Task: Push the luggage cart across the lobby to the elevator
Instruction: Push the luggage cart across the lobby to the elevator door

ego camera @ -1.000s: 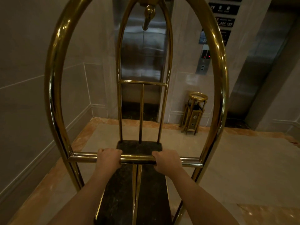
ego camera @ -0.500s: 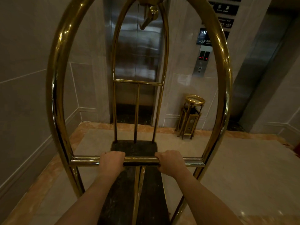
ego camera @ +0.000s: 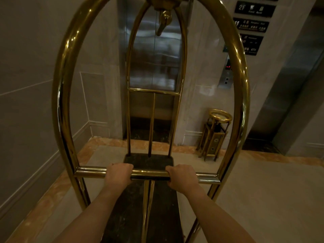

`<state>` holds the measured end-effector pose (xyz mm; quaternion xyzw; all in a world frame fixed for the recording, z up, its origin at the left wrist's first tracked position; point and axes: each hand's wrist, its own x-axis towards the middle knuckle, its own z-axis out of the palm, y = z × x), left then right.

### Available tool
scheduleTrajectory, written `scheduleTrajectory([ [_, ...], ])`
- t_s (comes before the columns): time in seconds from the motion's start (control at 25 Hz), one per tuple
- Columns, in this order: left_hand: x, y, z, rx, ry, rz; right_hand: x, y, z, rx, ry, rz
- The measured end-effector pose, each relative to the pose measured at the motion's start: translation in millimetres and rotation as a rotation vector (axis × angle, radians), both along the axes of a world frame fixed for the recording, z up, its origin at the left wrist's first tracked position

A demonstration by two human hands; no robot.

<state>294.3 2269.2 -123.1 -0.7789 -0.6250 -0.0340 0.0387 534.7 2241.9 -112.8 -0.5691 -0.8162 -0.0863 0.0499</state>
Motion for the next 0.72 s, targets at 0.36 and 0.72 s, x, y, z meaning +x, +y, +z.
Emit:
scheduleTrajectory([
  [0.36, 10, 89, -1, -0.029, 0.007, 0.020, 13, 89, -3, 0.013, 0.092, 0.056],
  [0.72, 17, 158, 1, 0.015, -0.013, 0.048, 17, 160, -6, 0.019, 0.104, 0.045],
])
